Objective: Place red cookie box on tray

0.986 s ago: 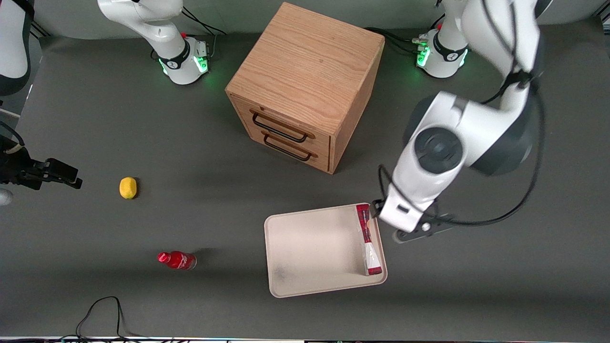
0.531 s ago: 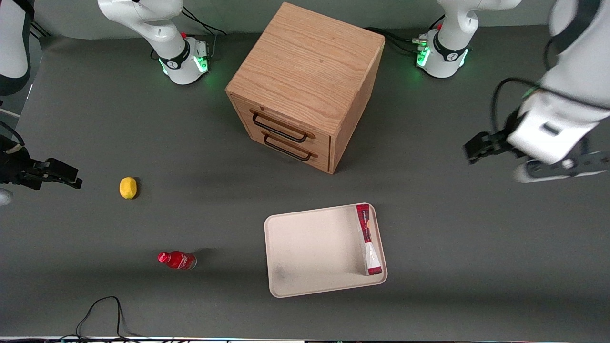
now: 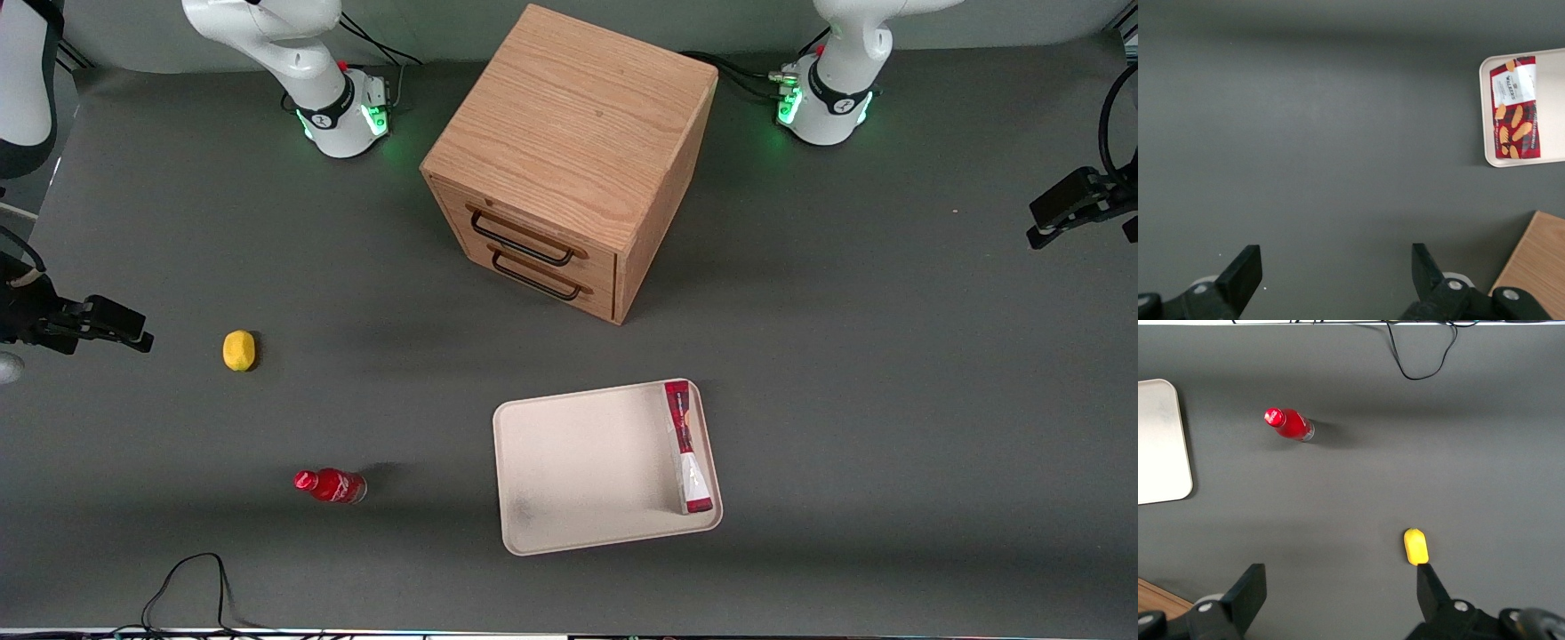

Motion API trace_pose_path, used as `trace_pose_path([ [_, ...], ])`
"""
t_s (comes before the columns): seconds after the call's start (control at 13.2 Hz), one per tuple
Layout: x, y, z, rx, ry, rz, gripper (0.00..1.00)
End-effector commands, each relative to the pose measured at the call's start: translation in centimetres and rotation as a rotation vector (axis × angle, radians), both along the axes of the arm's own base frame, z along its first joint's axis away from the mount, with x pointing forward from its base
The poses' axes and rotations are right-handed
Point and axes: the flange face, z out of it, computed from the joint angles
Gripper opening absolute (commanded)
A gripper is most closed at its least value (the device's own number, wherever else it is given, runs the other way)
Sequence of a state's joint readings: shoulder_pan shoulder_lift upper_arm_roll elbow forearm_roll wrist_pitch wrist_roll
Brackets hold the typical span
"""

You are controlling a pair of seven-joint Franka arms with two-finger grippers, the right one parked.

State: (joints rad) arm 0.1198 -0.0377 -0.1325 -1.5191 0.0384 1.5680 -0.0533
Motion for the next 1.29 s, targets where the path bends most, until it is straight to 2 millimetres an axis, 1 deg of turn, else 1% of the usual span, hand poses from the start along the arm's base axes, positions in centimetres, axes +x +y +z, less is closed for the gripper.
trace_pose_path([
  [0.0, -2.2, -0.6, -2.0, 0.009, 0.014, 0.010, 1.00],
  [0.23, -2.5, -1.1, -2.0, 0.013, 0.031, 0.012, 1.00],
  [0.38, -2.4, -1.1, -1.3, 0.006, 0.022, 0.012, 1.00],
  [0.53, -2.4, -1.8, -0.6, -0.004, 0.045, 0.000, 1.00],
  [0.68, -2.0, -2.0, -0.5, -0.012, 0.050, -0.008, 1.00],
  [0.91, -2.0, -1.8, -0.7, -0.018, 0.057, -0.007, 1.00],
  [1.06, -1.9, -1.2, -0.8, -0.071, 0.058, 0.012, 1.00],
  [1.21, -2.0, -1.1, -0.7, -0.086, 0.059, 0.018, 1.00],
])
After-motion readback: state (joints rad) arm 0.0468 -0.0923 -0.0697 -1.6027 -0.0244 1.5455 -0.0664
